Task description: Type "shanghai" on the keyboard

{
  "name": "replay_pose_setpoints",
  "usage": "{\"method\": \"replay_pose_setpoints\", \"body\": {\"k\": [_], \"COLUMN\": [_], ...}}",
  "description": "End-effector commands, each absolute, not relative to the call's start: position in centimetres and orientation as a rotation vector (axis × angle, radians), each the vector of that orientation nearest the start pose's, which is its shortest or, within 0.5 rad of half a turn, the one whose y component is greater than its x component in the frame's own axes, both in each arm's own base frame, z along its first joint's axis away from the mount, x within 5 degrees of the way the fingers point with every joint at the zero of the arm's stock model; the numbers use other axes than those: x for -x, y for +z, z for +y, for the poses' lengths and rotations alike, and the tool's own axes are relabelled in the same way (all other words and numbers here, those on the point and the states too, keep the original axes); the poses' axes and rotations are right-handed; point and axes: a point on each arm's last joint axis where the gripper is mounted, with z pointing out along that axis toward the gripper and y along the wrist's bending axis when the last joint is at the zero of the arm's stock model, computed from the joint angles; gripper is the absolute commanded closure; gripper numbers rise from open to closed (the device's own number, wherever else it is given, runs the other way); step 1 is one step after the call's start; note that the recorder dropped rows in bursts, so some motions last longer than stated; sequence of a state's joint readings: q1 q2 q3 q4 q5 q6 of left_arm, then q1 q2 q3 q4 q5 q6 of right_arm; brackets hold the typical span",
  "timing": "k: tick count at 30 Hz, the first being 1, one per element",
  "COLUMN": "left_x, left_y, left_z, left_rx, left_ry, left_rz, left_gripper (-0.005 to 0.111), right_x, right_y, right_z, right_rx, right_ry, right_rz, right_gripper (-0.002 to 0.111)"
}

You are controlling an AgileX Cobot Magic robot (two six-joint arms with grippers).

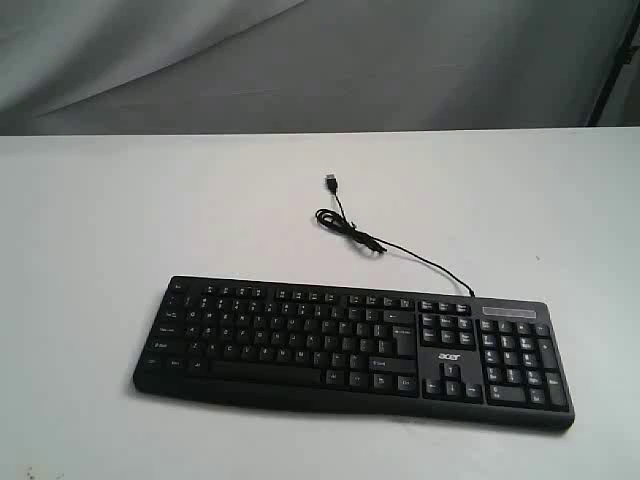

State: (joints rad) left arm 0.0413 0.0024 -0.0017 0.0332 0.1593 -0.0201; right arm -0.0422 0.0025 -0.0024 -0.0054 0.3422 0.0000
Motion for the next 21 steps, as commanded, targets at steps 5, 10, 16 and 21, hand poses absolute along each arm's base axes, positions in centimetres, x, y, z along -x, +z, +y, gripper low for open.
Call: {"method": "replay_pose_setpoints", "body": {"k": [5,10,16,21], "left_x": [-5.6,-5.6,-5.6,-5.6], "left_y": [19.9,19.9,19.9,19.9], "left_z": [0.2,0.2,0.2,0.2], "left_rx": [0.024,0.024,0.024,0.024], "left_ry": [0.039,0.039,0.039,0.039], "left_rz": [1.637,1.637,1.637,1.637], "left_gripper": [0.107,0.107,0.107,0.107], "right_x": [-5.3,-5.4,-5.2,-4.3], "right_y": [18.2,18.4,23.3,25.3], "right_z": [-0.3,-0.4,-0.1,0.1], "right_rx": [-0.041,-0.013,0.044,0.045], "right_ry": [-0.043,-0.077,-0.114,-0.094], "right_rz": [1.825,1.806,1.266,1.021], "right_gripper": [0.108,0.108,0.108,0.108]}}
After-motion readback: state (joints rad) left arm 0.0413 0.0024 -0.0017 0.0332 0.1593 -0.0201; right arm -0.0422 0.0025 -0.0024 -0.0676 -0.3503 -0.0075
